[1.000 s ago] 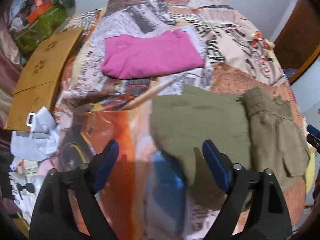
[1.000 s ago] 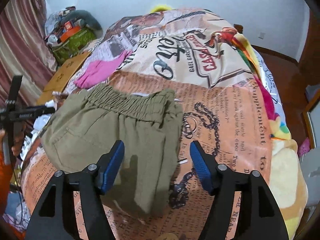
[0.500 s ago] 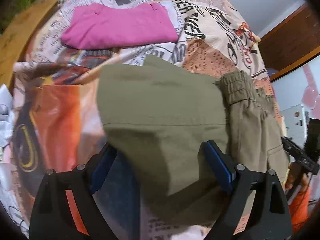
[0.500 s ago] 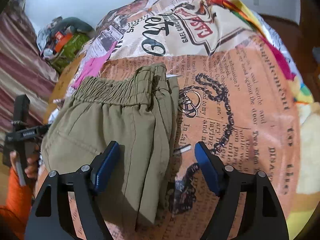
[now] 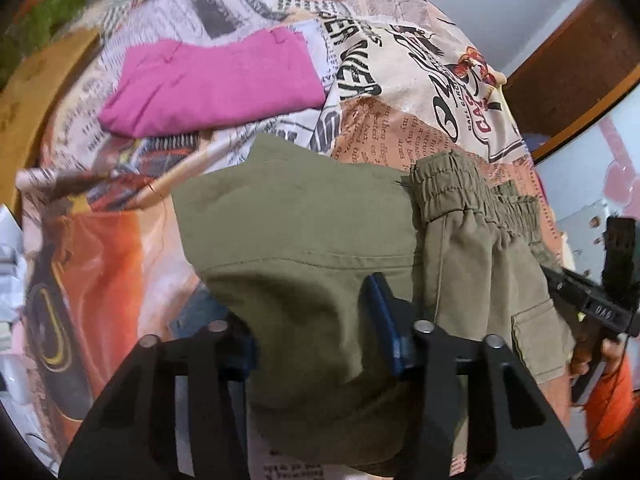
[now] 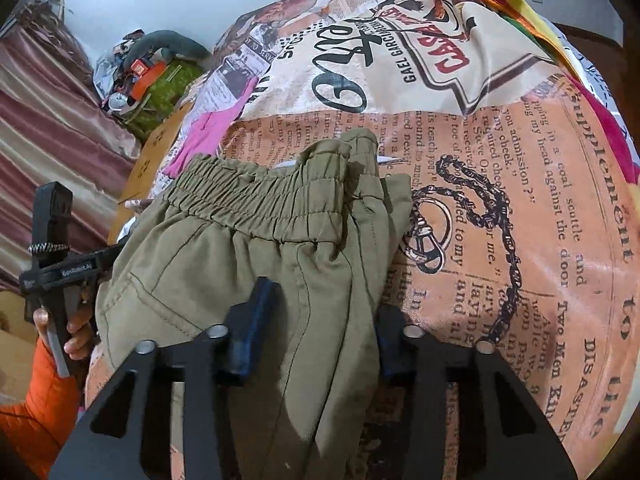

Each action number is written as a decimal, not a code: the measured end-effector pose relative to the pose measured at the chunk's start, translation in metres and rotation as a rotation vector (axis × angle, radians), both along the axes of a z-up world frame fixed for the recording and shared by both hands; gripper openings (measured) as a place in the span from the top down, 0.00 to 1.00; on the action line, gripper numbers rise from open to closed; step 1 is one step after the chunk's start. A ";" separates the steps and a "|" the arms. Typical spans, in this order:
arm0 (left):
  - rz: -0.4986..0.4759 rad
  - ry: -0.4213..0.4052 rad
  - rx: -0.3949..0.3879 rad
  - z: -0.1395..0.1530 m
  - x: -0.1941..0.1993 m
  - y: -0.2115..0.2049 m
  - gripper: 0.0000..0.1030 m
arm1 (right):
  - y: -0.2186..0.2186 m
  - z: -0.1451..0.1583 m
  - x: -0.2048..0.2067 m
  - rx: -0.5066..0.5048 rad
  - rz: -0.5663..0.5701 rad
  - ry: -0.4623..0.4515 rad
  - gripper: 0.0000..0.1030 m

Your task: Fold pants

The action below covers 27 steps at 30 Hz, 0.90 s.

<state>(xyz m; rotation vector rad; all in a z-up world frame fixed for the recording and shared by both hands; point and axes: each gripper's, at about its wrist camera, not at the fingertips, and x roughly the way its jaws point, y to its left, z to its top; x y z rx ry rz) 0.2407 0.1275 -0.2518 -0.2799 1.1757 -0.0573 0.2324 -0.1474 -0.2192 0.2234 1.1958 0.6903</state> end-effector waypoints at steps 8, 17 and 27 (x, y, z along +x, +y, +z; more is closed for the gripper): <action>0.007 -0.066 0.052 0.021 -0.006 -0.003 0.85 | 0.001 0.029 -0.009 -0.011 -0.017 -0.132 0.90; -0.017 -0.187 0.133 0.063 -0.017 -0.017 0.88 | 0.016 0.078 -0.021 -0.006 0.019 -0.292 0.92; -0.003 -0.307 0.204 0.118 -0.017 -0.003 0.88 | 0.037 0.124 -0.012 0.024 0.018 -0.413 0.92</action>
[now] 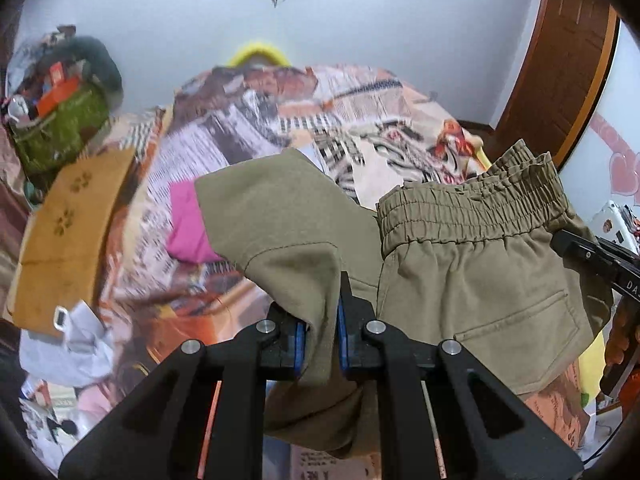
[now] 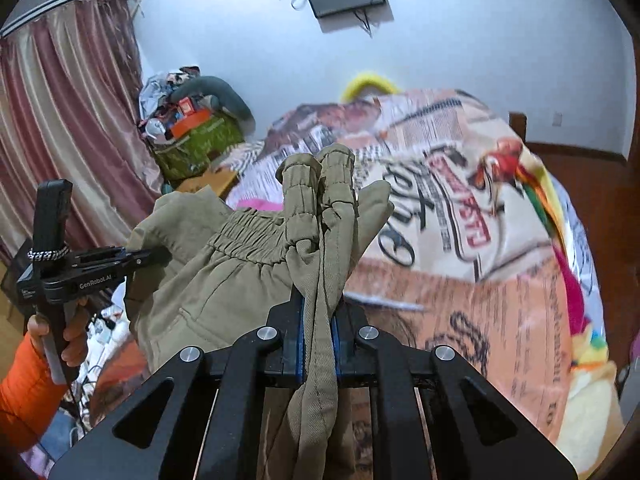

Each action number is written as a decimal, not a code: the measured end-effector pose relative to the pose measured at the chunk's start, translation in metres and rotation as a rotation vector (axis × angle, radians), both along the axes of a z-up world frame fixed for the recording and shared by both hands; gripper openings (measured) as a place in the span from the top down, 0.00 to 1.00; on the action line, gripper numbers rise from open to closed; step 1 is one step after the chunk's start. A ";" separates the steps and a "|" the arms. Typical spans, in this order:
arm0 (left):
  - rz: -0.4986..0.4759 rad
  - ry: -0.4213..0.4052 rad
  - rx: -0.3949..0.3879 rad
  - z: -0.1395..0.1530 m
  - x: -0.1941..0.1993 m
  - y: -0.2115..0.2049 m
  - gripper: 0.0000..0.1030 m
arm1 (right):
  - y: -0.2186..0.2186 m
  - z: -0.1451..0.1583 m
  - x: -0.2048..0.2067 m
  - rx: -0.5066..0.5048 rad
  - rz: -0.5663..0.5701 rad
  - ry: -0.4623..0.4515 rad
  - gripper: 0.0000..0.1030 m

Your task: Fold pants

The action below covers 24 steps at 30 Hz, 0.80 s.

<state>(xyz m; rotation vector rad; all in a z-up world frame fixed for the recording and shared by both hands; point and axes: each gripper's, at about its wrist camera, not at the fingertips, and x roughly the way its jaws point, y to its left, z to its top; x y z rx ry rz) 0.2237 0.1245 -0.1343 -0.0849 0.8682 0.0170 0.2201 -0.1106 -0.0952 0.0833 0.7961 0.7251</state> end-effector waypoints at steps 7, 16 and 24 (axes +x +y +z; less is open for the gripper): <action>0.035 -0.059 0.033 0.023 0.015 0.023 0.88 | 0.028 0.020 0.020 0.004 0.018 -0.060 0.92; 0.116 -0.055 0.054 0.022 0.057 0.074 0.88 | 0.080 0.017 0.061 0.019 0.038 -0.063 0.92; 0.219 -0.039 0.100 0.001 0.092 0.117 0.88 | 0.140 0.006 0.100 0.000 0.091 -0.064 0.92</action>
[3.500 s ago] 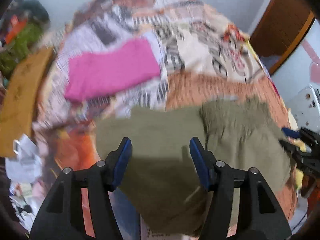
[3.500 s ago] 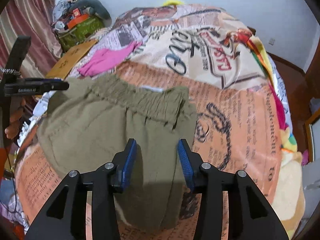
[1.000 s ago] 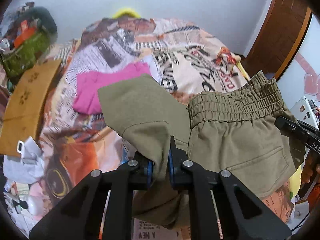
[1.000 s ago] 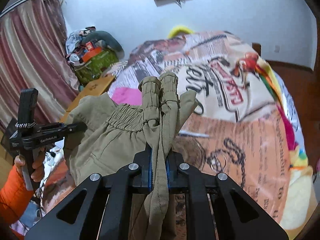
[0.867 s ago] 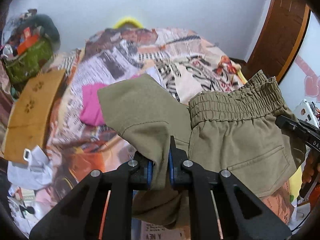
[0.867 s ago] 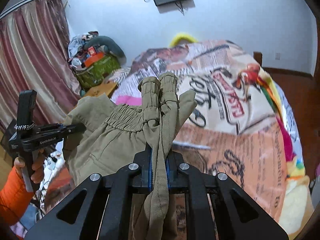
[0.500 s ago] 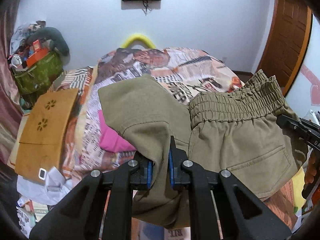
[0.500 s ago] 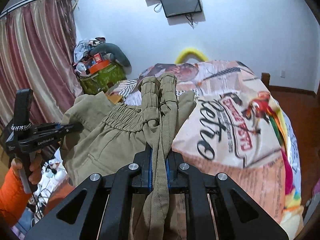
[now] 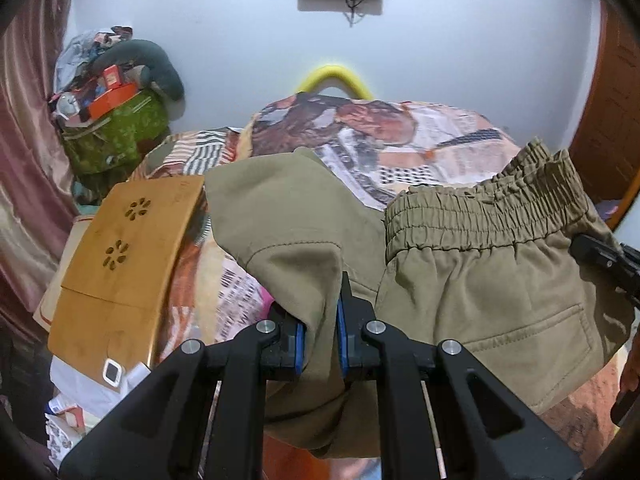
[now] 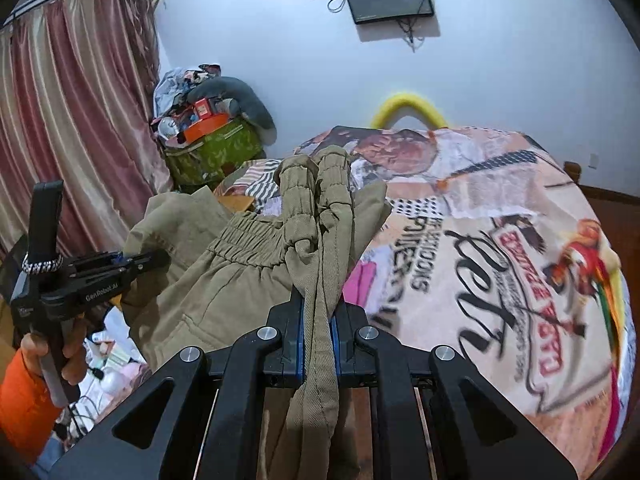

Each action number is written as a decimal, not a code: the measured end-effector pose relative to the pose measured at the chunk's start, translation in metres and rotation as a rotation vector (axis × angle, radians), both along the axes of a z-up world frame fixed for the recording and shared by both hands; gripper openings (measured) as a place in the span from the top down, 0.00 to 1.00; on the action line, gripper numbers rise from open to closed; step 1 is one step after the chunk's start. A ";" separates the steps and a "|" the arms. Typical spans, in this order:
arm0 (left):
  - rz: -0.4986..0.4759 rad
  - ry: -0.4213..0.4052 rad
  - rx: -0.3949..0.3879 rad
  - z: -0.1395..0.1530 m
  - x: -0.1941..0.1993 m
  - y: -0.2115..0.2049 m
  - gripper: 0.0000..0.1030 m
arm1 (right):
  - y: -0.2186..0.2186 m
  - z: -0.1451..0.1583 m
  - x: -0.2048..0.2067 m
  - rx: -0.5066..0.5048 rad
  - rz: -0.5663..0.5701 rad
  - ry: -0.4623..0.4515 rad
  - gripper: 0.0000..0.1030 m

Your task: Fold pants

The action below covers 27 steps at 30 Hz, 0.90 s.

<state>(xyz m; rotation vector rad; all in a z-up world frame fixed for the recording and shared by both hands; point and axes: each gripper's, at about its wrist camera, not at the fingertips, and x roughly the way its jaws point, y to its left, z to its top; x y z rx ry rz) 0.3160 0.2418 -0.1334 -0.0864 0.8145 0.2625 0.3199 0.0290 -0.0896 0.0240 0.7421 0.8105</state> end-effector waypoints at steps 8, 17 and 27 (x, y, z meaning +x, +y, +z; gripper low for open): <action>0.045 0.033 -0.017 -0.034 0.046 0.050 0.88 | 0.039 -0.029 0.035 -0.029 0.009 0.008 0.92; 0.026 0.085 0.048 -0.094 0.084 0.065 0.88 | 0.062 -0.082 0.061 -0.089 0.019 0.058 0.92; 0.112 0.206 0.011 -0.155 0.097 0.097 0.65 | 0.069 -0.117 0.072 -0.198 0.062 0.114 0.88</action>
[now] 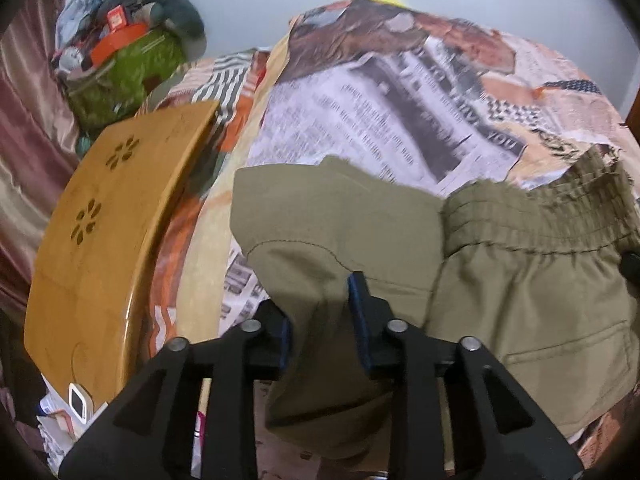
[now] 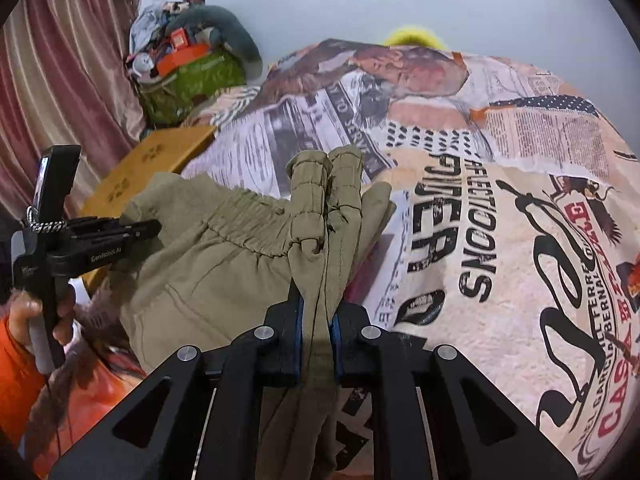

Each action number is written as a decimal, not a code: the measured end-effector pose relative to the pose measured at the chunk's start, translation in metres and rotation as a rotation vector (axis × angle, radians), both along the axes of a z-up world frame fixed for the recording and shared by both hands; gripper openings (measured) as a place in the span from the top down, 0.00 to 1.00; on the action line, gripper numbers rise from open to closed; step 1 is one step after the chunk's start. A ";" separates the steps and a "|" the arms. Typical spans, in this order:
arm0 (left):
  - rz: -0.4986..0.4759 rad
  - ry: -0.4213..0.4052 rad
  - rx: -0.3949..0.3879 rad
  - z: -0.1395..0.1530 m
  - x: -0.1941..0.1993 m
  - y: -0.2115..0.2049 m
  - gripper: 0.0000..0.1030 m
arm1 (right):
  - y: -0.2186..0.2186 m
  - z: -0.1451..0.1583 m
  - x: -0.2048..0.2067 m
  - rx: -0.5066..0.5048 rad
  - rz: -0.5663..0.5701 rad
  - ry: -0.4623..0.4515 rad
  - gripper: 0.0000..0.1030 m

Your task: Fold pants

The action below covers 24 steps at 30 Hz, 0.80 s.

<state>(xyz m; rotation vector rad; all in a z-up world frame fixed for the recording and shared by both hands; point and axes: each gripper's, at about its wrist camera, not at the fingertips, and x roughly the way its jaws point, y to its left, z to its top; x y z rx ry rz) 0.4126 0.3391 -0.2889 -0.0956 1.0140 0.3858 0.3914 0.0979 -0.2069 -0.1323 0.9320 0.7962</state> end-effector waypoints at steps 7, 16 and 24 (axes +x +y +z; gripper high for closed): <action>0.036 0.068 0.033 -0.006 -0.026 0.009 0.50 | -0.016 0.002 -0.004 -0.032 -0.050 0.061 0.69; 0.027 0.127 0.025 -0.001 -0.075 0.011 0.43 | -0.047 0.018 -0.036 -0.054 -0.062 0.068 0.54; 0.005 0.039 -0.006 0.061 -0.115 -0.005 0.43 | -0.064 0.082 -0.068 0.053 -0.072 -0.022 0.54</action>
